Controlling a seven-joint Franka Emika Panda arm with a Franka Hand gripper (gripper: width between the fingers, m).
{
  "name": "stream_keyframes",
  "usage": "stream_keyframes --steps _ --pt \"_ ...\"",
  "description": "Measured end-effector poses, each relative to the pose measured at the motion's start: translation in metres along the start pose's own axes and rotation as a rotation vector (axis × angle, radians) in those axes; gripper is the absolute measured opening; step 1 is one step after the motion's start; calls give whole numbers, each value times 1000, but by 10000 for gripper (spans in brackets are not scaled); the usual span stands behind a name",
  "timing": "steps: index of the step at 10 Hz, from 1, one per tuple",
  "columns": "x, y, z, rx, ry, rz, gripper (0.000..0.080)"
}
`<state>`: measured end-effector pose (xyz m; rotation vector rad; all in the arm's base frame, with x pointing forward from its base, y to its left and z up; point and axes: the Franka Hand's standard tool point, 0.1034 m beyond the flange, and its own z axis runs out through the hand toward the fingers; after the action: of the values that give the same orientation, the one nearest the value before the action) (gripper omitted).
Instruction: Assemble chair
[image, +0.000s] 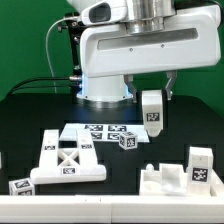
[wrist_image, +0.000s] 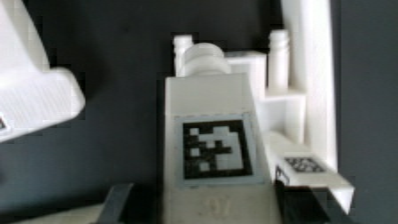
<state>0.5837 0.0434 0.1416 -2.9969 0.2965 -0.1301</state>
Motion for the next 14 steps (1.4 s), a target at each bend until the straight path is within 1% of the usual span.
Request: stream_keyframes --steps 2,3,4,5,6,9,11,12,14 --pt "8 -1 1 -8 133 -10 285" --pt "23 0 3 -15 260 -17 285" --pt "29 -3 8 -20 301 -34 285" --pt "40 -6 6 -29 429 -57 285" --pt "34 -3 10 -35 451 -60 285" --pt "34 -2 13 -37 445 -59 285" --pt "48 -4 19 -38 453 -61 285" --pt "50 -4 24 -41 456 -63 285" --pt "47 -1 37 -50 451 -67 285"
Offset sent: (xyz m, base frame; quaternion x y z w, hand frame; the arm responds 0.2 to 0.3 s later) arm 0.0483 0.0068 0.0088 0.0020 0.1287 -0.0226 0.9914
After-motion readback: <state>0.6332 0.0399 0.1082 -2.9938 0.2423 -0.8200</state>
